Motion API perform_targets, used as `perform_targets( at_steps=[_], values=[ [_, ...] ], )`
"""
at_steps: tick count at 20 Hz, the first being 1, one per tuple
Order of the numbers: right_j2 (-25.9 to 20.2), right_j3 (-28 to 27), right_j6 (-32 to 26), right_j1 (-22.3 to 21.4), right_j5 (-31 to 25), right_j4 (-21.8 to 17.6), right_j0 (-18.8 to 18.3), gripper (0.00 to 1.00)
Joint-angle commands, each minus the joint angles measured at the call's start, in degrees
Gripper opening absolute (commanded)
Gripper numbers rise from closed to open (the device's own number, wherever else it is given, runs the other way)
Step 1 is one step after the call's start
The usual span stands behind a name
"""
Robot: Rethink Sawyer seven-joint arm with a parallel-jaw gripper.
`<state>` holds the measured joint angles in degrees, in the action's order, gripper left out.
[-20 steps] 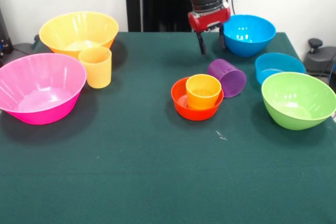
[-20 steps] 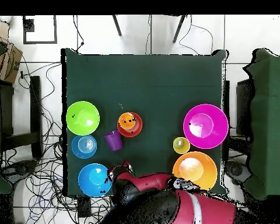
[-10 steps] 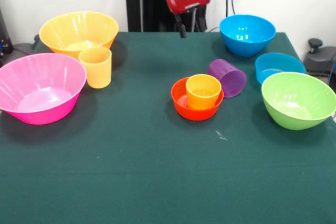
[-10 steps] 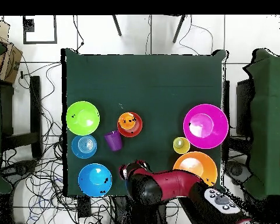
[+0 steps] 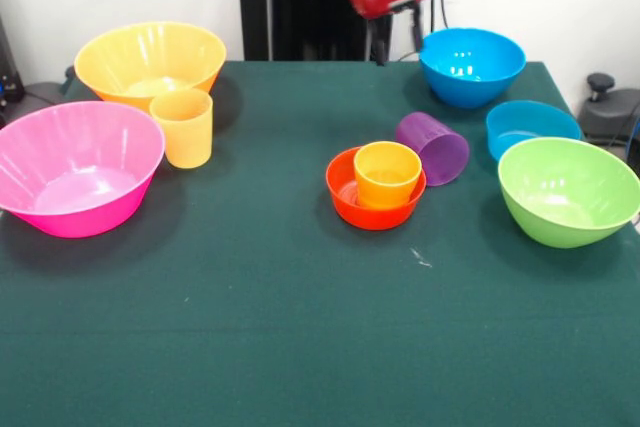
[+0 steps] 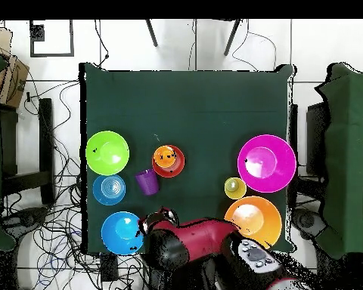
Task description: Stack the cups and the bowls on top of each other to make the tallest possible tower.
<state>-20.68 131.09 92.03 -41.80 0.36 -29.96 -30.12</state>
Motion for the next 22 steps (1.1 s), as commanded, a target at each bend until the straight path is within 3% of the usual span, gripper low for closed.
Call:
perform_targets(
  at_steps=[1,5,9,12,17,22],
  values=[
    [1.50,2.56,13.86,4.90,6.96,3.12,7.65,1.00],
    [-0.55,5.58,15.00,-0.19,4.46,6.77,8.33,1.00],
    [1.54,4.77,16.68,3.12,8.90,7.26,11.36,1.00],
    [1.35,5.48,18.23,1.99,8.97,7.75,12.54,1.00],
    [7.26,-1.58,17.97,12.35,16.36,3.08,15.14,1.00],
    [6.83,-2.56,16.81,13.18,15.06,0.34,12.58,1.00]
  ],
)
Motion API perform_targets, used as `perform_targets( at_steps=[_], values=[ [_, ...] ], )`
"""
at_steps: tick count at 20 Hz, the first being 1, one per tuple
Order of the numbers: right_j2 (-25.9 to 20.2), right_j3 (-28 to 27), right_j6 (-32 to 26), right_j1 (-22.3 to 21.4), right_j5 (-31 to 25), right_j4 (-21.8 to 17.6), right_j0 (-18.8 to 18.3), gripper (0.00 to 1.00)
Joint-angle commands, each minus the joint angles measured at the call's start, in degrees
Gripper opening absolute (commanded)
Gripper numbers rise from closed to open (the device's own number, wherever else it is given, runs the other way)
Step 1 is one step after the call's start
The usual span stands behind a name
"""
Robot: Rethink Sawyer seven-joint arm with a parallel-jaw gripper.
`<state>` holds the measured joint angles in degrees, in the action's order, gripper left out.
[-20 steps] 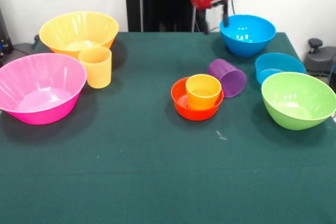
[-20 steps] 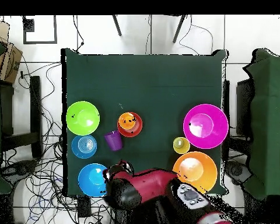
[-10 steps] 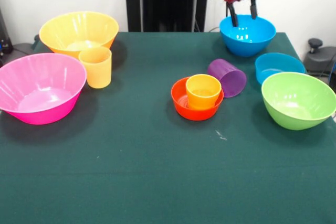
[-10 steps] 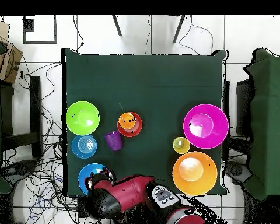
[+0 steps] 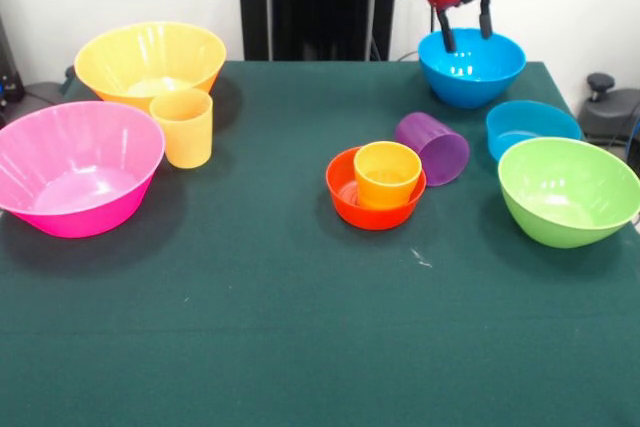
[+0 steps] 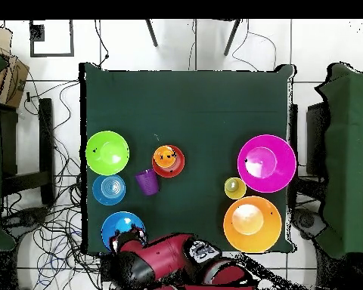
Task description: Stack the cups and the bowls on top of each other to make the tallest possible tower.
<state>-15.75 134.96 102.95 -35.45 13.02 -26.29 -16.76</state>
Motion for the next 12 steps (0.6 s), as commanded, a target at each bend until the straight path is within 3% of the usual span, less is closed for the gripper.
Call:
perform_targets(
  at_steps=[1,8,12],
  values=[
    [2.01,-6.41,5.83,6.86,2.71,-3.58,-0.87,1.00],
    [-0.84,-6.69,4.02,6.94,-1.04,-6.60,-5.98,1.00],
    [-0.35,-6.52,4.84,7.06,-0.14,-6.79,-5.56,1.00]
  ],
)
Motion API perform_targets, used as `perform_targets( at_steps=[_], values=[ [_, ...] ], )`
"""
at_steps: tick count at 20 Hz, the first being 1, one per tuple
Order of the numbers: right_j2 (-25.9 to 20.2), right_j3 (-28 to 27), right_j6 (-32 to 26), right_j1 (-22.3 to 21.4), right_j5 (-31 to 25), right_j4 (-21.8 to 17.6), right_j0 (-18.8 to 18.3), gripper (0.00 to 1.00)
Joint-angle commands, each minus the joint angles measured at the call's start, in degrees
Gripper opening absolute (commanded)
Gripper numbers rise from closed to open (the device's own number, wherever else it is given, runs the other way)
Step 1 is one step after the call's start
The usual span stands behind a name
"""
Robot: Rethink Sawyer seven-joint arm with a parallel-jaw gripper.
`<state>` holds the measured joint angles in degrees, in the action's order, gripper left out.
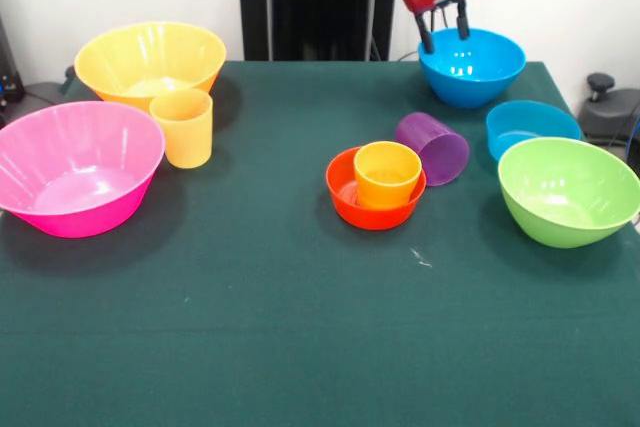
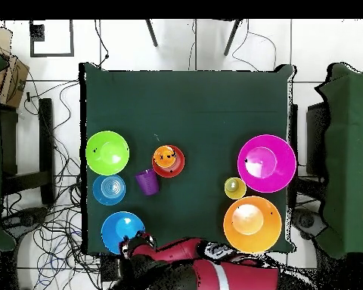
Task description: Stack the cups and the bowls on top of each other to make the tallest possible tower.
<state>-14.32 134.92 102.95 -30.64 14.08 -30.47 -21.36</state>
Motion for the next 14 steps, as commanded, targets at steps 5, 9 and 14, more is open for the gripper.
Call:
perform_targets(
  at_steps=[5,9,14],
  values=[
    [-1.99,-6.12,4.88,1.12,-2.22,-2.23,-0.88,1.00],
    [-2.17,-7.02,4.74,1.87,-2.08,-2.39,-1.03,1.00],
    [0.68,-8.42,5.46,3.66,1.86,-2.03,1.93,1.00]
  ],
)
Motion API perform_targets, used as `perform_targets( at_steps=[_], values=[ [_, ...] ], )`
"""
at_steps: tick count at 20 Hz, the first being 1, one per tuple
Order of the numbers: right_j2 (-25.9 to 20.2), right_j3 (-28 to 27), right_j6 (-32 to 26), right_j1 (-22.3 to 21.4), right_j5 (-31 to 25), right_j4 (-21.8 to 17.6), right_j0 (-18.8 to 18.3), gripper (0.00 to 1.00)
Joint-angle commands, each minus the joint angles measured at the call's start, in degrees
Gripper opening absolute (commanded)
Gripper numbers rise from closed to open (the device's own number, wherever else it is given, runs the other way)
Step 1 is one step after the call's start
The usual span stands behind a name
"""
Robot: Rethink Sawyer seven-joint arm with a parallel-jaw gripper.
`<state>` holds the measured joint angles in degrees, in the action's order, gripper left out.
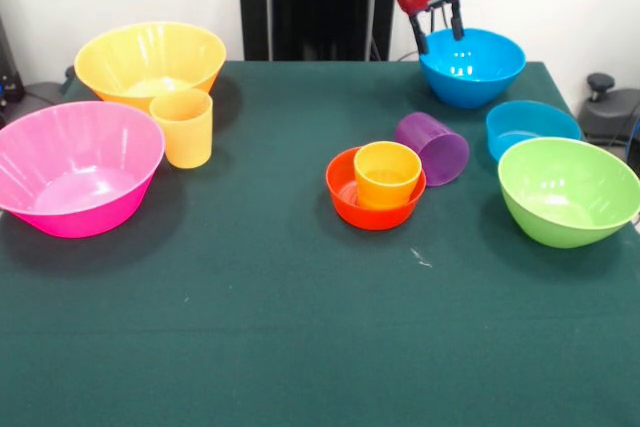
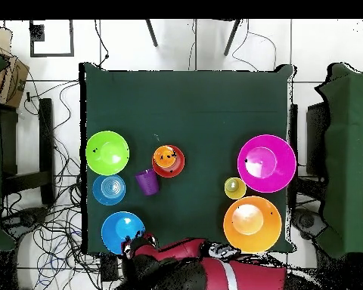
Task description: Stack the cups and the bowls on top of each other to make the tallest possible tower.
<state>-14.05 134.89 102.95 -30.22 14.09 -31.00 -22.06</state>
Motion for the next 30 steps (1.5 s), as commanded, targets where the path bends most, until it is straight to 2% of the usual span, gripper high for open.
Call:
perform_targets(
  at_steps=[1,3,6,11,13,16,20,27,30],
  values=[
    [0.77,-8.99,5.42,4.13,2.70,-1.75,2.87,1.00],
    [1.54,-8.94,5.41,4.88,4.09,-2.52,2.80,1.00],
    [0.84,-9.90,5.17,5.33,3.07,-2.82,2.12,1.00],
    [-2.67,-7.48,4.91,0.77,-2.76,-1.70,-0.48,1.00],
    [-3.48,-7.57,4.95,1.34,-2.90,-1.86,-1.17,1.00],
    [-2.28,-7.74,5.21,2.55,-0.98,-2.46,-0.95,1.00],
    [-2.77,-8.25,4.67,2.83,-1.70,-2.75,-1.63,1.00],
    [-7.28,-5.20,4.09,-1.99,-7.64,-0.79,-4.78,1.00],
    [-7.73,-4.39,4.03,-2.48,-8.00,-1.03,-5.40,1.00]
  ],
)
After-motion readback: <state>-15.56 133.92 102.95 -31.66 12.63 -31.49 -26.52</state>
